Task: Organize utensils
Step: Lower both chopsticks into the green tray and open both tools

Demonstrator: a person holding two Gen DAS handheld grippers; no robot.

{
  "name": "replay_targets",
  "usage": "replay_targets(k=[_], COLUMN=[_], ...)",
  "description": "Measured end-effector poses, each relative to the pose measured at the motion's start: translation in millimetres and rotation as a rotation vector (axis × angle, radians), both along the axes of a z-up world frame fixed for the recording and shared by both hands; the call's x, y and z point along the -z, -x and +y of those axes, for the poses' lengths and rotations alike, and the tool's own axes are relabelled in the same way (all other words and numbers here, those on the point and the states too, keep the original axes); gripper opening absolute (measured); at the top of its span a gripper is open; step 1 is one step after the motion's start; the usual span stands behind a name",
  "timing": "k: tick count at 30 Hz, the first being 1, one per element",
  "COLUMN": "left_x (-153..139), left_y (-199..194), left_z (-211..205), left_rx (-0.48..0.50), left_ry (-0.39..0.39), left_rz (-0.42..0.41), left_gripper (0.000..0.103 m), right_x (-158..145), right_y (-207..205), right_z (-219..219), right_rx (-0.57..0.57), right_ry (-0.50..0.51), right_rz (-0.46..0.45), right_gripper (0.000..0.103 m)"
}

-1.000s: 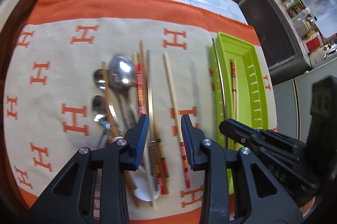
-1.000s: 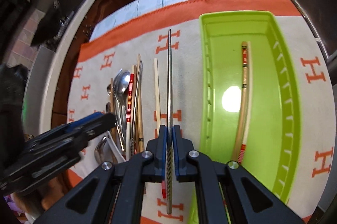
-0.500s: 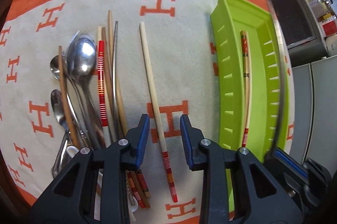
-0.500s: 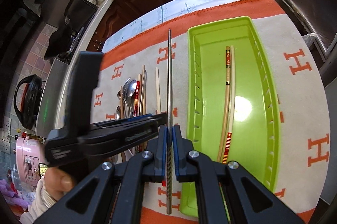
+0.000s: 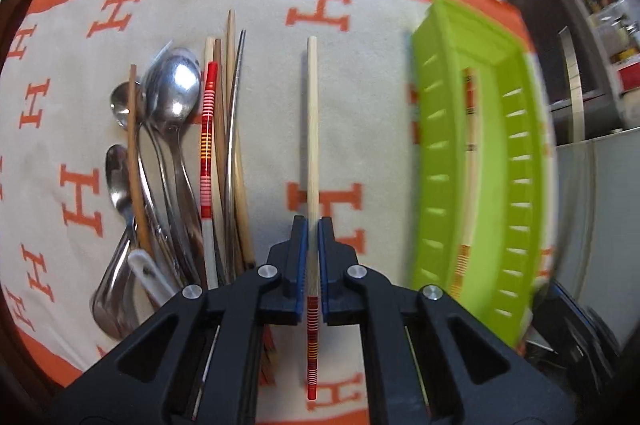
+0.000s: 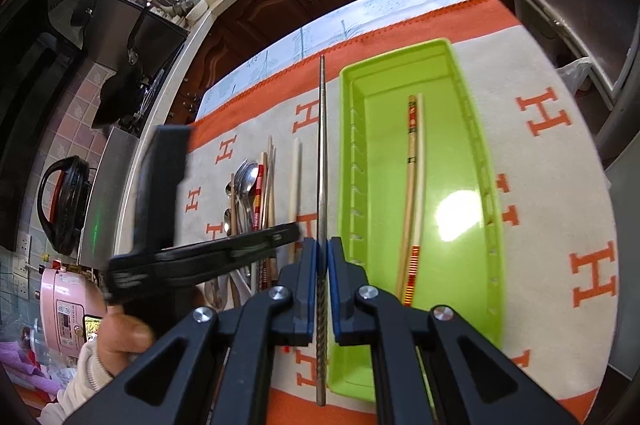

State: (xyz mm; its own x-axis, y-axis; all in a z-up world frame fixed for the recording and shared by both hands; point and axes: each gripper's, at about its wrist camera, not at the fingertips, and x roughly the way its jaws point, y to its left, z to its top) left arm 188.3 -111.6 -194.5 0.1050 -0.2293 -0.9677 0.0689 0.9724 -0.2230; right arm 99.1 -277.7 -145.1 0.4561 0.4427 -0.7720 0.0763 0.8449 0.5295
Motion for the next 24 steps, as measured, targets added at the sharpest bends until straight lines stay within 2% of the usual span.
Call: replay_targets(k=[4,7,12,15,22,24], left_x=[-39.5,-64.8,-69.5,-69.3,-39.8,-36.8], left_y=[11.4,20.9,19.5,11.9,10.7,14.5], left_z=[-8.7,-31.2,-75.0,-89.9,-110.4,-114.9], left_rx=[0.021,0.067,0.118,0.128,0.165,0.190], left_ry=[0.125,0.176,0.214,0.188,0.144,0.101], left_rz=[-0.031,-0.072,-0.092,-0.104,-0.087,-0.098], left_gripper=[0.003,0.003,0.003,0.003,0.003,0.008], right_x=[-1.9,1.5,10.1,14.5,29.1,29.7], right_y=[6.1,7.9,0.3,-6.5,-16.0,-14.8], right_z=[-16.4,-27.8,-39.5,-42.0,-39.2,-35.3], right_rx=[0.033,0.064,0.083,0.083,0.039,0.028], right_ry=[0.019,0.068,0.119,0.165,0.236,0.264], right_rz=[-0.005,0.007,0.031,0.042,0.084,0.086], right_gripper=[0.005,0.005,0.006,0.006,0.006,0.007])
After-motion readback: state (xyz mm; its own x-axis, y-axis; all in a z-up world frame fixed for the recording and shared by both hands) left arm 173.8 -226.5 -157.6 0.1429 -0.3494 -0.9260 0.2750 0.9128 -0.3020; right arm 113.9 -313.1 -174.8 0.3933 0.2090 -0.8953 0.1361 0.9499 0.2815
